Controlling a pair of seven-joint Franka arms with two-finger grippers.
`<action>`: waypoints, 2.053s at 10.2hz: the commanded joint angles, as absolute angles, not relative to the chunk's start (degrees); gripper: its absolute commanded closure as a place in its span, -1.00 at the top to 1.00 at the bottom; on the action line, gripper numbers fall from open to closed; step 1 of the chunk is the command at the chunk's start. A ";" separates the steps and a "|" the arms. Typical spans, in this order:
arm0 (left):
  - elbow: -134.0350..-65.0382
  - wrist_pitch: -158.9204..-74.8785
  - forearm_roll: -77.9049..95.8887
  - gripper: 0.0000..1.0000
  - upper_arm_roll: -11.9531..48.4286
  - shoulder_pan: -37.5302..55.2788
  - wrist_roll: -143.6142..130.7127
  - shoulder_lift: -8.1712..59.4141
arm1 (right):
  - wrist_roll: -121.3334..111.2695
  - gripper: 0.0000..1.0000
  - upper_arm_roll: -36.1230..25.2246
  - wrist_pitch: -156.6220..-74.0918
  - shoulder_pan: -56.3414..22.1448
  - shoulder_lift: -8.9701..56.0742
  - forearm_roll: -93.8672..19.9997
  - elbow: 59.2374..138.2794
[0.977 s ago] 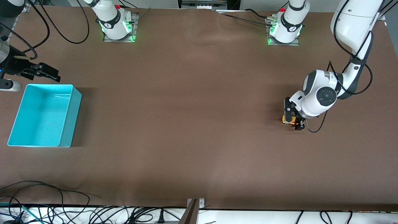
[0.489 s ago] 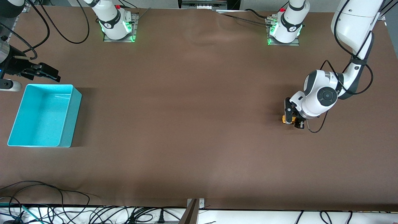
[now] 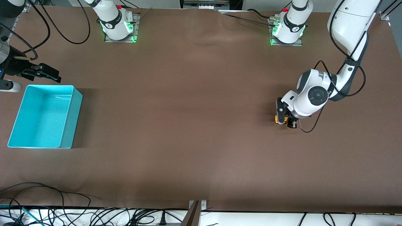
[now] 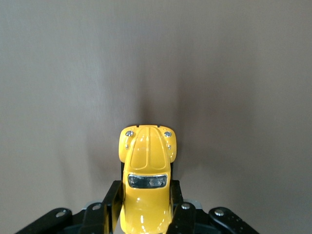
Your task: Wind up and store yellow beetle car
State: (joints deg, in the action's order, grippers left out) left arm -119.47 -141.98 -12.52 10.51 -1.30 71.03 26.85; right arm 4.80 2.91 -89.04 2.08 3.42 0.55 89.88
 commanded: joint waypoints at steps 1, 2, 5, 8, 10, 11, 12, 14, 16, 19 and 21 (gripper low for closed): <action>-117.77 -140.71 -13.36 -1.00 10.99 -0.27 68.56 28.29 | 4.83 1.00 2.99 -88.51 2.29 3.96 -0.44 88.42; -117.69 -140.80 -13.79 -1.00 10.99 -0.87 69.16 29.69 | 4.83 1.00 2.99 -88.33 2.29 3.96 -0.44 88.50; -117.60 -140.80 -14.06 -1.00 10.46 -3.51 70.13 31.20 | 4.83 1.00 2.99 -88.33 2.37 3.96 -0.44 88.51; -116.46 -140.80 -13.97 -0.99 10.28 -9.38 78.46 32.95 | 4.83 1.00 2.99 -88.50 2.20 4.13 -0.44 88.51; -115.41 -140.80 -14.15 -0.99 10.11 -13.08 82.42 33.31 | 4.83 1.00 2.99 -88.50 2.11 4.48 -0.44 88.51; -115.14 -140.80 -15.19 -0.99 10.02 -14.40 84.96 33.31 | 4.83 1.00 2.99 -88.51 2.20 4.48 -0.44 88.51; -114.88 -140.80 -16.25 -0.99 10.11 -16.15 86.38 33.31 | 4.83 1.00 2.99 -88.51 2.11 4.57 -0.44 88.51; -114.70 -140.80 -17.57 -0.99 10.02 -17.83 89.02 33.05 | 4.83 1.00 2.99 -88.51 2.11 4.83 -0.44 88.51; -114.70 -140.80 -17.58 -0.99 10.02 -18.98 90.35 33.13 | 4.83 1.00 2.99 -88.68 2.02 4.83 -0.44 88.51; -114.70 -140.71 -17.58 -0.98 10.11 -19.07 90.26 32.96 | 4.83 1.00 2.99 -88.68 2.02 5.01 -0.44 88.51; -114.70 -140.80 -17.58 -0.98 10.02 -19.07 90.35 32.87 | 4.83 1.00 2.99 -88.94 2.11 6.41 -0.44 88.42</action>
State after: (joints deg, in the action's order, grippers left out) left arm -116.27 -139.33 -15.54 10.00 -18.15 89.27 29.00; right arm 4.80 2.96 -89.11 2.00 4.66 0.53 89.87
